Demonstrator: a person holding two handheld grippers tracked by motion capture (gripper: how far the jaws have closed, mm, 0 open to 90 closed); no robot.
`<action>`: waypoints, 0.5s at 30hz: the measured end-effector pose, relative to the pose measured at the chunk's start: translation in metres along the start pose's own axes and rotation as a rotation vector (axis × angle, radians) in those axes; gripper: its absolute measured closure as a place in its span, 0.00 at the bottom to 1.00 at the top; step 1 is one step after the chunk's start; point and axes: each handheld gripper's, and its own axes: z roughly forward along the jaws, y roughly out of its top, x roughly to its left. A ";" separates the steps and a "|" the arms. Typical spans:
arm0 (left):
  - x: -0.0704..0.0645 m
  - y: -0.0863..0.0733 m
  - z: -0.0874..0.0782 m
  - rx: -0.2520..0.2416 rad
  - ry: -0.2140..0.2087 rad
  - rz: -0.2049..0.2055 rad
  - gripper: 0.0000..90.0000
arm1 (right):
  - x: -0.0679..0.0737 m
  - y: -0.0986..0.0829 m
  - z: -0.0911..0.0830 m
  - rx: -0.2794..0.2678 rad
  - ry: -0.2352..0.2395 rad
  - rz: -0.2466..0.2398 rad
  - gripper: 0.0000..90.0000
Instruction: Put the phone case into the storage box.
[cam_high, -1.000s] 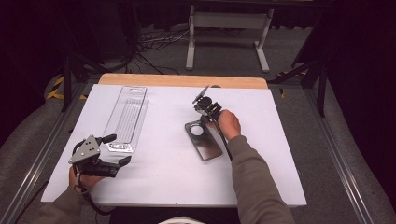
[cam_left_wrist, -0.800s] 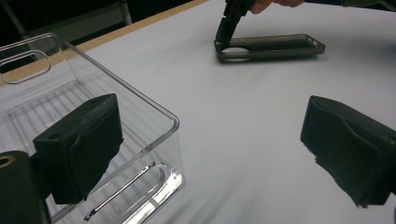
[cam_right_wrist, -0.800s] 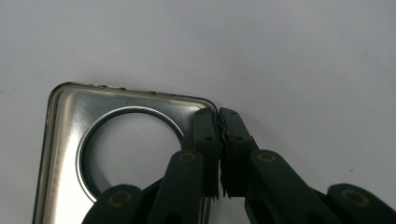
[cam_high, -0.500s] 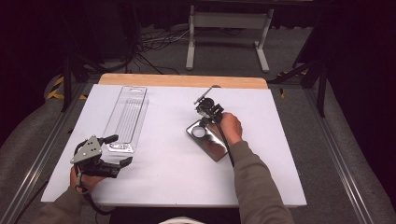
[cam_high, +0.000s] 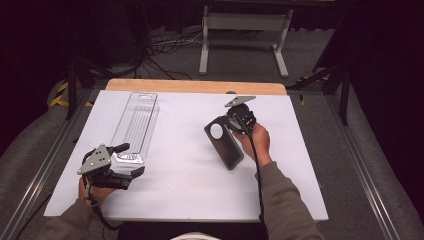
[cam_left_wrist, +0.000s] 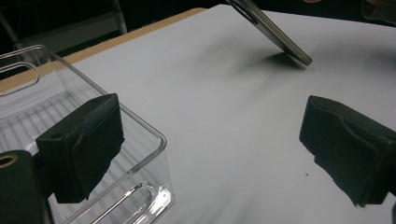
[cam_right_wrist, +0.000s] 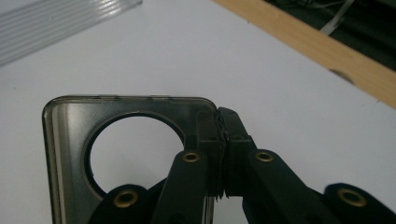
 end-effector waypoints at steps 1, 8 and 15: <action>0.000 0.001 0.000 -0.006 -0.002 -0.006 0.08 | 0.002 -0.001 -0.005 -0.030 -0.004 -0.001 0.99; -0.005 0.017 0.006 -0.066 -0.018 0.005 0.08 | 0.017 0.000 -0.033 -0.198 -0.050 -0.012 0.99; -0.015 0.036 0.022 -0.100 -0.056 -0.002 0.10 | 0.031 -0.003 -0.038 -0.272 -0.053 -0.008 0.99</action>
